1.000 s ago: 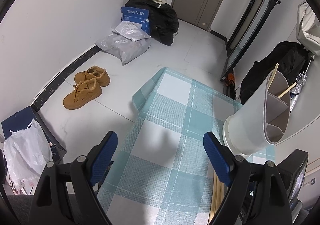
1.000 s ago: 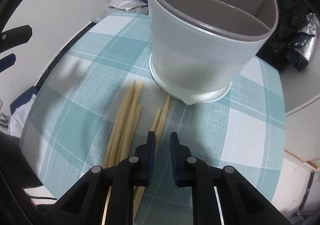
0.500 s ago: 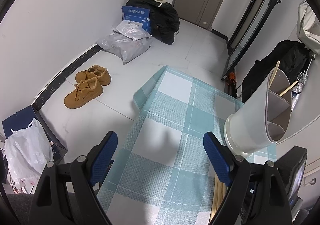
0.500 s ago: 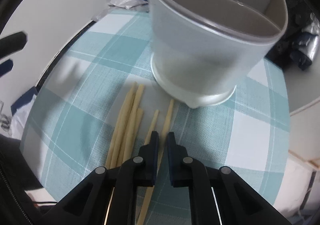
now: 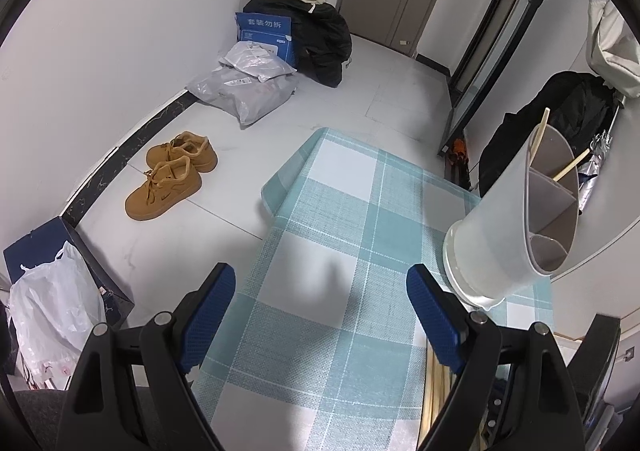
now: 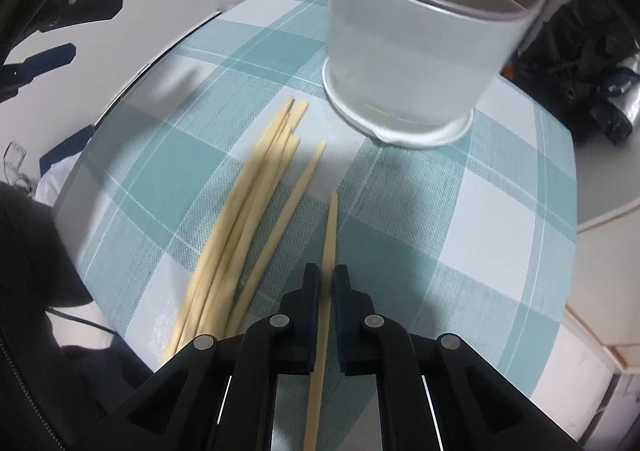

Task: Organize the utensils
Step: 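Lift the chopstick upright with the right gripper toward the holder, then lift both held chopsticks upright toward the white holder opening, then lower both chopsticks into the white holder and open both grippers, then withdraw both open grippers up and away from the holder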

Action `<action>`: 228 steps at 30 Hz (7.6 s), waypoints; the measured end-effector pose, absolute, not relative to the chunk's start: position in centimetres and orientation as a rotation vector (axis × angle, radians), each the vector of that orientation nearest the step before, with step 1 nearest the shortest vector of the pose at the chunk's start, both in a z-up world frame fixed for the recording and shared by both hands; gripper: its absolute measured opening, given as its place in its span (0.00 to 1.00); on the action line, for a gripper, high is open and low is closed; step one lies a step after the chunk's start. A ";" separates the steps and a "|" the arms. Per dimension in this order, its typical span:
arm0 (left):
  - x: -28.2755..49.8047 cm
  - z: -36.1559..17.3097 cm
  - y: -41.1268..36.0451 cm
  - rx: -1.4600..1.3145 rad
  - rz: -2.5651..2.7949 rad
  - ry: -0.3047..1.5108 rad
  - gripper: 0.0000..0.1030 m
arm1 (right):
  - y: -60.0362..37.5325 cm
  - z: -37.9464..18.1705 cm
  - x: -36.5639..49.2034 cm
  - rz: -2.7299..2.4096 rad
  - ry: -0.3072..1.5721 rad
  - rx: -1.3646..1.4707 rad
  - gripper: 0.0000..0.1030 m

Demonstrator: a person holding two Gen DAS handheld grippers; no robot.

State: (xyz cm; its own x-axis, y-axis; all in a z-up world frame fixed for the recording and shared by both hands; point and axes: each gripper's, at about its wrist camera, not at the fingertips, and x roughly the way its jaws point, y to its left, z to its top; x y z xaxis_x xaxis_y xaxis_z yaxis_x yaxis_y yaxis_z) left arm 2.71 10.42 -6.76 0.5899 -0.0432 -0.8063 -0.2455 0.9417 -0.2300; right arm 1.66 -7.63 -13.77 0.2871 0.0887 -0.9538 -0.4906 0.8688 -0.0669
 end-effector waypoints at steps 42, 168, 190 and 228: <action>5.6 -13.2 1.5 0.024 -0.056 1.307 0.82 | -23.8 -5.7 4.0 0.282 0.759 0.482 0.04; 14.2 7.9 0.3 -0.068 -0.359 0.744 0.01 | -14.9 8.9 14.2 0.404 0.484 0.105 0.04; 11.5 5.2 0.6 -0.089 -0.333 0.824 0.03 | -15.2 3.2 13.1 0.389 0.648 0.133 0.08; -1.6 2.1 1.5 -0.073 -0.082 0.604 0.92 | -16.5 1.7 -4.1 0.235 0.520 0.060 0.77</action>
